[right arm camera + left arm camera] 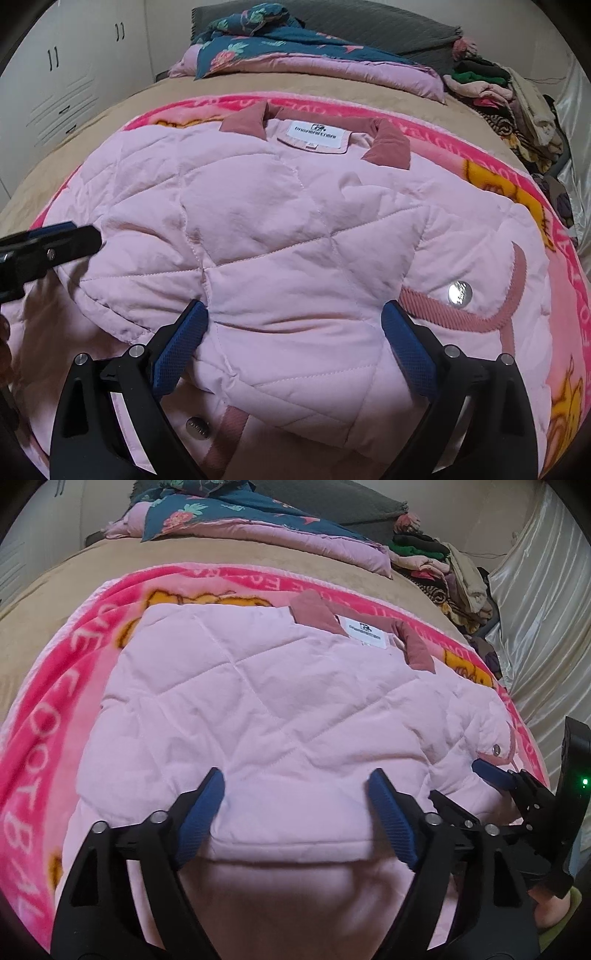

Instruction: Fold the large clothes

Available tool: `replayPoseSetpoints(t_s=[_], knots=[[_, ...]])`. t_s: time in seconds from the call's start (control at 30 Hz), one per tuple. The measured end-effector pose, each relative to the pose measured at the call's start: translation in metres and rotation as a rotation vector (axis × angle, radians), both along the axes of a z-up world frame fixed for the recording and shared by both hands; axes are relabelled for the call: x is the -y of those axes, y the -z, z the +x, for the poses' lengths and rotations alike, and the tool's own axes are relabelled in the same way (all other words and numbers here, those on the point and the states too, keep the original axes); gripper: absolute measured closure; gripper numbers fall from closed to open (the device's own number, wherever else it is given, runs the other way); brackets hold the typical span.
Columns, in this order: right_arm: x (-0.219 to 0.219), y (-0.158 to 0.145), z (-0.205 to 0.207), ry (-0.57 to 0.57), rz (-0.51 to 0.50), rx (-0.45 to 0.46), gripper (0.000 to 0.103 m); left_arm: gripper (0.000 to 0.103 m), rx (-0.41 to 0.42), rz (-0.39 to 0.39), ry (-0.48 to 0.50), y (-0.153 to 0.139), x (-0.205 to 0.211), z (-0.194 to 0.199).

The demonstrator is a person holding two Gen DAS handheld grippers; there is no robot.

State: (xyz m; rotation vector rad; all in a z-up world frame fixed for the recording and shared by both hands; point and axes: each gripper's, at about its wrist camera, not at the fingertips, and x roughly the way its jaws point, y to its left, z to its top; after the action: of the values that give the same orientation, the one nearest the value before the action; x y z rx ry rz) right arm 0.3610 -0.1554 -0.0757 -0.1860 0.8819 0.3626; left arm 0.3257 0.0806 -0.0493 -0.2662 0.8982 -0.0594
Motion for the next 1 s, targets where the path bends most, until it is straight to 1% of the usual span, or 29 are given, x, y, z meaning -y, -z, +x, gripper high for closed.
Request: replayPoseSetpoints(t_s=[0.1,0.13,0.2,0.27,0.4,0.5,0.7,1.0], knots=[[0.009,-0.006,-0.007,0.037,0.054,0.005,0.006,0.019,0.005,0.022,0.005,-0.005,0.005,-0.006],[0.013,-0.008,-0.011,0.052,0.081,0.011,0.004,0.018,0.007,0.019,0.003,-0.007,0.005,-0.007],[0.021,-0.009,-0.018,0.070,0.129,0.022,0.004,0.010,0.004,0.000,-0.003,-0.009,0.002,-0.009],[0.024,-0.011,-0.026,0.079,0.146,0.036,0.004,0.010,0.001,-0.015,-0.013,-0.010,-0.001,-0.011],[0.025,-0.019,-0.041,0.100,0.138,0.065,0.004,0.009,-0.001,-0.012,-0.019,-0.014,-0.001,-0.017],[0.028,-0.025,-0.050,0.116,0.157,0.079,0.004,0.009,0.003,-0.012,-0.018,-0.018,-0.001,-0.022],[0.033,-0.031,-0.060,0.134,0.175,0.075,0.004,0.009,0.033,0.012,-0.012,-0.029,-0.001,-0.033],[0.042,-0.048,-0.080,0.148,0.181,0.089,0.004,0.009,0.067,0.052,-0.048,-0.045,-0.009,-0.048]])
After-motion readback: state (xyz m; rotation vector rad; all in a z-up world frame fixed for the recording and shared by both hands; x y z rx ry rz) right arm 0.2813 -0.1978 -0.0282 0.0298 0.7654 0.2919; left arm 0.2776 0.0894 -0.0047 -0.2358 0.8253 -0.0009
